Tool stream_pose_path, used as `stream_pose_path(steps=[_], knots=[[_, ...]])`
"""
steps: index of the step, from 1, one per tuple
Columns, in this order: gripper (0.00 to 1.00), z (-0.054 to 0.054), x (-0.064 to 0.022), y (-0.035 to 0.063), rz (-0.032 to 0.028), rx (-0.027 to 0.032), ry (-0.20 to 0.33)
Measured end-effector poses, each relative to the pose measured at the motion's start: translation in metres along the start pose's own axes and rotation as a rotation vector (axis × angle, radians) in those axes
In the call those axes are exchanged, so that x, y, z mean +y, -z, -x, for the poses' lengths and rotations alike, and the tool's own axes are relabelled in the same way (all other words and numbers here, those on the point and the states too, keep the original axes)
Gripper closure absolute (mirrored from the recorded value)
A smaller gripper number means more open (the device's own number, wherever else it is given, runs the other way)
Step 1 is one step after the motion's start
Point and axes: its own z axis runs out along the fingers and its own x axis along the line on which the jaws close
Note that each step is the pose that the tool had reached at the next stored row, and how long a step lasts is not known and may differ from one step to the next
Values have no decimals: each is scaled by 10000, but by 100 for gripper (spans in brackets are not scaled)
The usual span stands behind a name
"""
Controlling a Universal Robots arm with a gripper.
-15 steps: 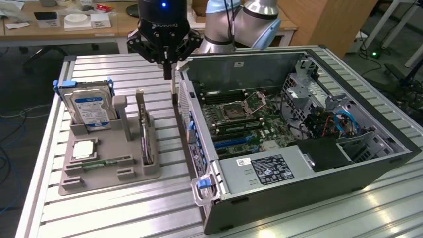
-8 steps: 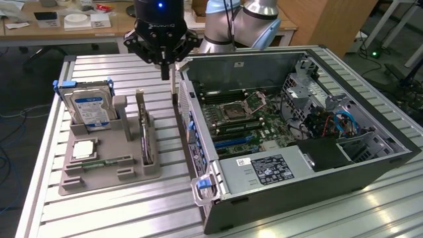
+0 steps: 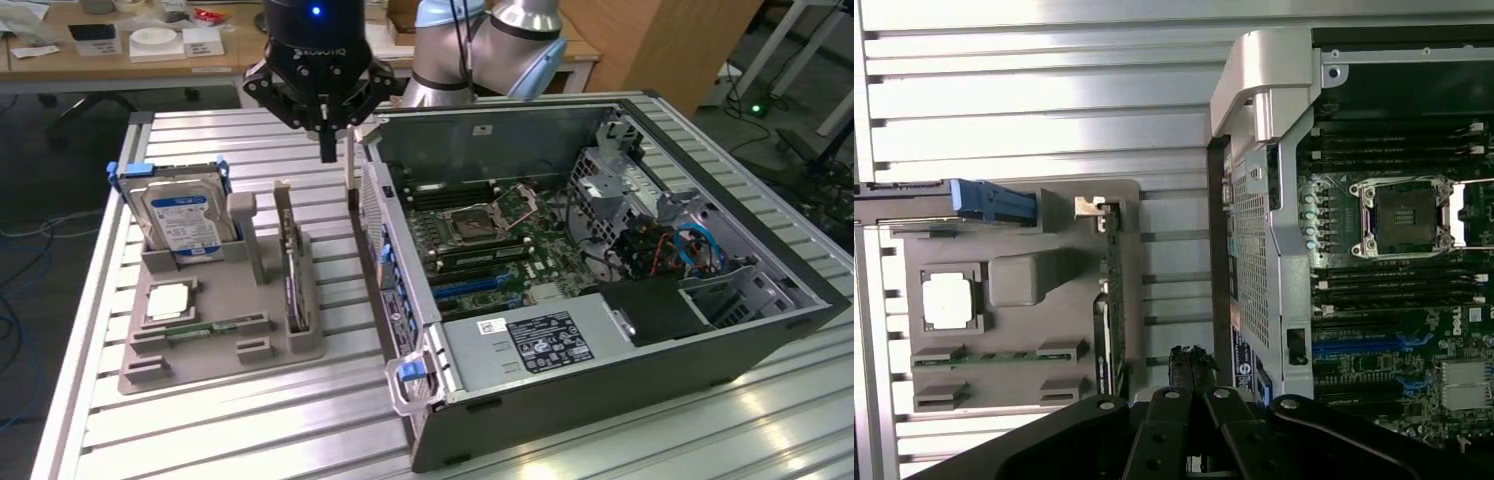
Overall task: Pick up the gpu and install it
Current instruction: 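Reach for the gpu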
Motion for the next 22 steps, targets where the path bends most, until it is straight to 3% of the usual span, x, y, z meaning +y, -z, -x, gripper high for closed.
stream_pose_path(steps=[22], knots=[[89,-125,-11,0,0,0,0]])
